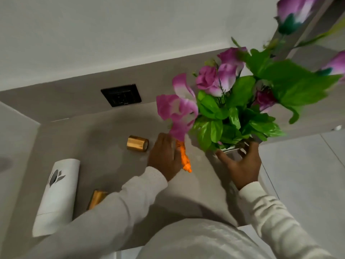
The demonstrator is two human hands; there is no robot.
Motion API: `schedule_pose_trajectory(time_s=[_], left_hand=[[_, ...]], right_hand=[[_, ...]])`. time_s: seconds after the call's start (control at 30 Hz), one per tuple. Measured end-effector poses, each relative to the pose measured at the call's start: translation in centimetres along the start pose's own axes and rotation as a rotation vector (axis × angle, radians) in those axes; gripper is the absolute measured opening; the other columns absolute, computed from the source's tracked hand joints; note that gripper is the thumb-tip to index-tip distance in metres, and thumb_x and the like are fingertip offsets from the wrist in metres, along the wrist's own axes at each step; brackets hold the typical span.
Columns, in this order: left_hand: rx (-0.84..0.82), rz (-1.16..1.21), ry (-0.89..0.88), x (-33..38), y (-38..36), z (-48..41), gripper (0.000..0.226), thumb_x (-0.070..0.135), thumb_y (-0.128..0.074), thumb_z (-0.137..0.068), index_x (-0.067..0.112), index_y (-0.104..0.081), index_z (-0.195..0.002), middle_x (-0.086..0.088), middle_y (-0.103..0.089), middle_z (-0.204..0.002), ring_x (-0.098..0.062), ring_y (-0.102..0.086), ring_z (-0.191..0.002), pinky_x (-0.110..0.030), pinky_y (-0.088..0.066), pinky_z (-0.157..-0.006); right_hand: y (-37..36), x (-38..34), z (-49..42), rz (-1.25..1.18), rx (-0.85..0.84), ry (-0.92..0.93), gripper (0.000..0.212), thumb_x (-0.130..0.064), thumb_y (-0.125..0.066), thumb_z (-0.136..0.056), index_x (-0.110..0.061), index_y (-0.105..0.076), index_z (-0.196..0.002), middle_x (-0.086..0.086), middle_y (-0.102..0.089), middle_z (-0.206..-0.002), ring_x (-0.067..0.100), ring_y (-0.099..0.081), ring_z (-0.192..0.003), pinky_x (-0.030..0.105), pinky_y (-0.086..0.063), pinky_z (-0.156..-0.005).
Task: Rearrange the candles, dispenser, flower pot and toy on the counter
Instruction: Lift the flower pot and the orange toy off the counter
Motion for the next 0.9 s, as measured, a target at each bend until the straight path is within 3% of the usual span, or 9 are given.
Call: schedule_pose_trajectory(time_s=[0.1,0.2,0.3,0.4,0.5,0.63,0.77,0.9], left_hand=[[-0.107,0.41,0.481,1.0,-1.0,-1.2,0.047,0.027,-0.066,-0.062,0.007,-0.057,-0.103,-0.021,-0.068,-0.095,-0.035,-0.066,-0.089,-0.045,-0.056,-0.083],[-0.193,0.394,0.636,1.0,-2.1,-2.9,0.029,0.02,-0.069,-0.07,0.009,-0.061,-0.096,-0.019,-0.072,-0.091,-0.039,-0.07,-0.082,-0.049,-0.059,-0.074],[-0.14,0.351,0.622,0.7,-2.4,-5.4,0.013,0.018,-0.067,-0.073,0.019,-0.063,-0.086,-0.012,-0.074,-0.09,-0.029,-0.071,-0.077,-0.035,-0.06,-0.075],[-0.098,0.244,0.589,0.4,-2.4,-9.1,0.018,0.019,-0.066,-0.076,0.013,-0.065,-0.092,-0.012,-0.072,-0.097,-0.027,-0.069,-0.088,-0.022,-0.049,-0.072],[-0.083,0.207,0.566,0.0,-2.5,-12.4,0.016,0.018,-0.066,-0.076,0.011,-0.064,-0.09,-0.014,-0.071,-0.098,-0.031,-0.067,-0.091,-0.031,-0.054,-0.082],[-0.11,0.172,0.509,-0.4,-2.8,-15.7,0.006,0.015,-0.063,-0.076,0.015,-0.065,-0.081,-0.015,-0.073,-0.092,-0.032,-0.069,-0.087,-0.035,-0.056,-0.083],[-0.134,0.159,0.507,-0.8,-3.0,-17.4,0.016,0.018,-0.061,-0.076,0.012,-0.067,-0.09,-0.016,-0.074,-0.092,-0.036,-0.07,-0.083,-0.04,-0.058,-0.08],[-0.112,0.283,0.538,-1.0,-1.4,-16.5,0.022,0.022,-0.068,-0.077,0.01,-0.06,-0.094,-0.02,-0.069,-0.102,-0.036,-0.069,-0.091,-0.047,-0.057,-0.082]], right_hand=[[-0.6,-0.5,-1.3,0.027,-0.013,-0.016,0.07,-0.02,-0.094,-0.06,-0.011,-0.056,-0.118,-0.002,-0.064,-0.103,0.012,-0.063,-0.092,0.001,-0.043,-0.08],[-1.7,-1.4,-3.3,0.024,-0.026,-0.027,0.059,-0.02,-0.093,-0.059,-0.017,-0.061,-0.109,-0.005,-0.066,-0.096,0.012,-0.065,-0.088,0.023,-0.052,-0.084],[-2.9,-2.1,-5.5,0.002,-0.035,-0.051,0.061,-0.039,-0.084,-0.054,-0.017,-0.063,-0.107,0.0,-0.07,-0.097,0.017,-0.067,-0.089,0.031,-0.053,-0.084],[-4.2,-2.7,-8.1,0.044,-0.022,-0.034,0.067,-0.049,-0.077,-0.052,-0.017,-0.063,-0.108,0.003,-0.071,-0.099,0.022,-0.067,-0.089,0.035,-0.054,-0.082],[-5.6,-2.9,-10.8,0.057,-0.027,-0.032,0.069,-0.046,-0.079,-0.053,-0.013,-0.063,-0.111,0.006,-0.072,-0.103,0.027,-0.067,-0.094,0.044,-0.055,-0.086],[-7.1,-3.2,-13.4,0.042,-0.04,-0.05,0.071,-0.053,-0.076,-0.049,-0.02,-0.057,-0.11,-0.005,-0.065,-0.098,0.02,-0.065,-0.09,0.026,-0.047,-0.081],[-8.0,-3.3,-14.6,0.047,-0.045,-0.083,0.071,-0.056,-0.076,-0.047,-0.029,-0.046,-0.106,-0.009,-0.061,-0.097,0.013,-0.06,-0.087,0.019,-0.041,-0.076],[-7.7,-3.8,-13.4,0.03,-0.007,-0.036,0.078,-0.039,-0.082,-0.06,-0.008,-0.049,-0.124,0.005,-0.058,-0.116,0.026,-0.058,-0.11,0.027,-0.042,-0.092]])
Point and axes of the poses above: each hand's wrist, its own z-axis away from the middle knuckle, its own y-axis out of the back of the hand, x = y × z, the point moved 1 cm from there along -z, towards the middle knuckle
